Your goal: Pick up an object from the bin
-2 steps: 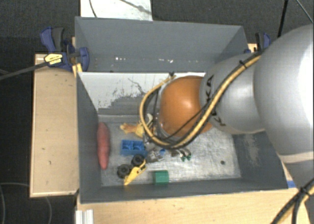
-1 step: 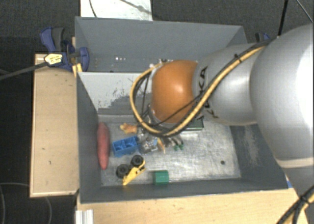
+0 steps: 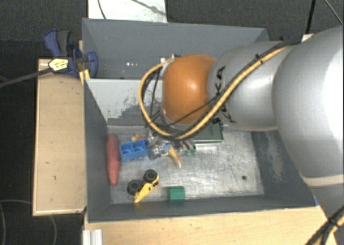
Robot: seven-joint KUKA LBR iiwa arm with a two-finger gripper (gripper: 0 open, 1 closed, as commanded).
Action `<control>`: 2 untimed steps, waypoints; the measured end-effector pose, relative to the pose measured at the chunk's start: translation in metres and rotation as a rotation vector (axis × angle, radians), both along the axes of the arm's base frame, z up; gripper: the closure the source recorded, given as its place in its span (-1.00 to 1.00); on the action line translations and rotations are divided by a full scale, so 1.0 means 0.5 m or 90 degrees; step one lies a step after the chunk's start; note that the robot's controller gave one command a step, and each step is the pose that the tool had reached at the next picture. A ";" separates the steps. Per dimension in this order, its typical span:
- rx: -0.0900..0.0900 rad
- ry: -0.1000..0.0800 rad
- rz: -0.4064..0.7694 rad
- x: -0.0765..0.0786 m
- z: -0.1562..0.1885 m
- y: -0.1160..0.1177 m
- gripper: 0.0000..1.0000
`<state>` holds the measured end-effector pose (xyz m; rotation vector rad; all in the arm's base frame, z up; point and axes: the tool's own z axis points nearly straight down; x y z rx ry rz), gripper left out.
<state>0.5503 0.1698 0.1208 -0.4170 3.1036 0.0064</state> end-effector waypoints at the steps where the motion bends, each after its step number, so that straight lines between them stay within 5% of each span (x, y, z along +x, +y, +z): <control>1: -0.007 0.006 -0.045 -0.015 0.002 0.031 1.00; 2: -0.006 0.006 -0.151 0.026 0.000 0.032 1.00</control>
Offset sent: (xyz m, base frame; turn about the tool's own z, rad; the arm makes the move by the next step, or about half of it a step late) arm 0.0346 0.0081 -0.0042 0.3487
